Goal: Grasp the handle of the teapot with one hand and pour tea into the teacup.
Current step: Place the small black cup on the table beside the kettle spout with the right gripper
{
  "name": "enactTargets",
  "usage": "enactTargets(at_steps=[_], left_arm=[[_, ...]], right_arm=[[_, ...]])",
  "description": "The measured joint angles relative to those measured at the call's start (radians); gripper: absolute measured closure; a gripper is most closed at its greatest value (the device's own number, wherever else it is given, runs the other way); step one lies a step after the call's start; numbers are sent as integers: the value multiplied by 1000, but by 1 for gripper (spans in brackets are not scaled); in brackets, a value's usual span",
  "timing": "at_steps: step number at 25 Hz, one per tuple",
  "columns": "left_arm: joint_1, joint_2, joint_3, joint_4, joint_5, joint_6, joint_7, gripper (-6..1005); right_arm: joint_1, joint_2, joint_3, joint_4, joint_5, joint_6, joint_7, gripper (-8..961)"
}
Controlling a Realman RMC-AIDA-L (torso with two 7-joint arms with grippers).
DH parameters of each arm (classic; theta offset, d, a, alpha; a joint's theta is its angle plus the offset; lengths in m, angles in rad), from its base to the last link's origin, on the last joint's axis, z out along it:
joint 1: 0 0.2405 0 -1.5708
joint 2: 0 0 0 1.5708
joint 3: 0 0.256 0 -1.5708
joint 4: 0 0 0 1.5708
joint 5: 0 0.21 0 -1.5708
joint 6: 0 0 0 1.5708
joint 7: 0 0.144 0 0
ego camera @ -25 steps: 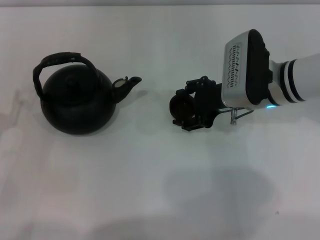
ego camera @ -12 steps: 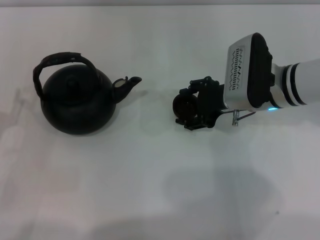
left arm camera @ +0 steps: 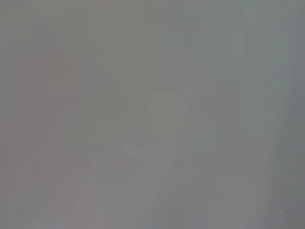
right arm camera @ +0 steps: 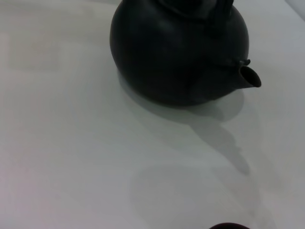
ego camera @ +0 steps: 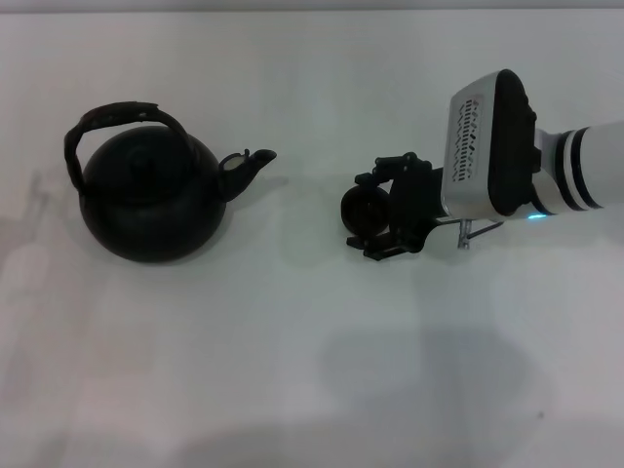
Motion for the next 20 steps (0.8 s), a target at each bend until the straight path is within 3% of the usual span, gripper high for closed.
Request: enactTargets(at_steps=[4, 20], left_arm=[[0, 0, 0, 0, 0, 0, 0, 224], [2, 0, 0, 0, -2, 5, 0, 224]], right_arm=[[0, 1, -1, 2, 1, 1, -6, 96], [-4, -5, 77, -16, 77, 76, -38, 96]])
